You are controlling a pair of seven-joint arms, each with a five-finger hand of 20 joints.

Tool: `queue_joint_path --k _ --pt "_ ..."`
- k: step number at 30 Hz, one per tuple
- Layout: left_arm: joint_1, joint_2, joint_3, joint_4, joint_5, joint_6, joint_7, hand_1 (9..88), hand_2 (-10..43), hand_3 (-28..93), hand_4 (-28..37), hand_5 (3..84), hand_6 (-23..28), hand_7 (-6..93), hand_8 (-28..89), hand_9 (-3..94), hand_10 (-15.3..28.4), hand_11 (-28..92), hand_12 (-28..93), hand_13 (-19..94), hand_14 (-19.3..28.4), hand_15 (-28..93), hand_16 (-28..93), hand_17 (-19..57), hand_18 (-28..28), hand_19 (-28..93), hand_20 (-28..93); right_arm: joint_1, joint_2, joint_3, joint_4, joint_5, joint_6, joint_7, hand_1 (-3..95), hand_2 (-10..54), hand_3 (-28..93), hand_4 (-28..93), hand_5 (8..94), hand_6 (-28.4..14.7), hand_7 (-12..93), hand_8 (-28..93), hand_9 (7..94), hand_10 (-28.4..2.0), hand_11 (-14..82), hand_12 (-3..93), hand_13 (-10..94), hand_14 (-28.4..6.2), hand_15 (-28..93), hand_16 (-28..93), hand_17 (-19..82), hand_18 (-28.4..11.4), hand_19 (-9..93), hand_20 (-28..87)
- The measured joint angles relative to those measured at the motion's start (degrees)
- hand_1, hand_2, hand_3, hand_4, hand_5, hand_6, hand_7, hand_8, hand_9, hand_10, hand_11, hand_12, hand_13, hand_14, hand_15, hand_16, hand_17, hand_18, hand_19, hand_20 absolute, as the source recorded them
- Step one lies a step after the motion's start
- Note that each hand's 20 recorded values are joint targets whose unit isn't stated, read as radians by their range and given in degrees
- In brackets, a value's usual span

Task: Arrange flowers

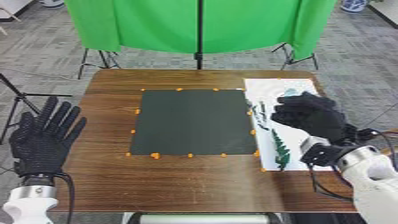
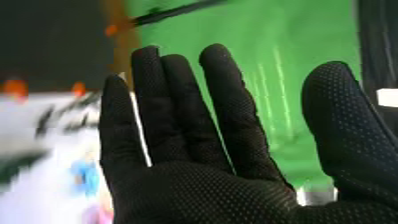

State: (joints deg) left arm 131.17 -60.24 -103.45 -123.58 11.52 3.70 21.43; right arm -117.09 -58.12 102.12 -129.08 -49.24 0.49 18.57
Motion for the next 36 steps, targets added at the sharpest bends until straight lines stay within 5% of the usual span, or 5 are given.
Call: queue_joint_path --k 9,20,28,36 --pt "-0.1 -0.08 0.40 0.03 -0.68 0.44 1.12 25.2 10.7 73 -28.3 39.0 4.3 12.4 -10 34.7 12.5 15 8 26 10.6 19 -5 -3.2 10.6 18 10 1.7 4.6 -6.8 -0.4 -22.0 3.3 1.1 27.0 -9.2 80 -22 56.2 -2.4 32 -10 54.2 -17.9 12.3 20.4 39 -15.7 29 19 14 -20.0 37 21" --pt "0.0 -0.07 0.40 -0.01 -1.70 1.59 2.88 25.6 10.5 74 -28.3 39.1 4.5 12.9 -10 34.5 12.4 15 8 26 10.8 19 -5 -3.0 10.5 17 10 0.3 11.1 -12.6 -2.6 -52.3 1.9 9.5 26.7 -9.5 78 -24 53.8 -3.7 26 -8 53.1 -19.0 11.3 20.1 42 -16.8 30 19 15 -21.2 42 22" --pt "0.2 -0.07 0.40 -0.05 -2.01 2.12 3.36 25.6 10.4 74 -28.3 39.0 4.4 13.1 -10 33.6 12.4 16 9 26 10.8 19 -5 -3.1 10.5 17 10 0.1 11.2 -15.8 -2.9 -75.3 -9.6 16.6 24.0 -9.5 71 -27 50.0 -8.4 13 -5 50.5 -22.3 10.5 21.3 40 -20.3 39 19 18 -25.2 62 31" --pt "0.5 -0.07 0.38 -0.10 -2.31 2.32 3.66 25.5 10.3 74 -28.3 39.1 4.5 13.2 -10 33.7 12.4 16 9 26 10.9 19 -5 -3.0 10.4 17 10 3.4 11.8 -23.2 -1.9 -93.4 -12.9 23.1 24.3 -9.5 65 -28 49.3 -12.3 15 -1 50.3 -24.0 22.4 28.2 41 -21.5 53 21 22 -27.3 74 38"
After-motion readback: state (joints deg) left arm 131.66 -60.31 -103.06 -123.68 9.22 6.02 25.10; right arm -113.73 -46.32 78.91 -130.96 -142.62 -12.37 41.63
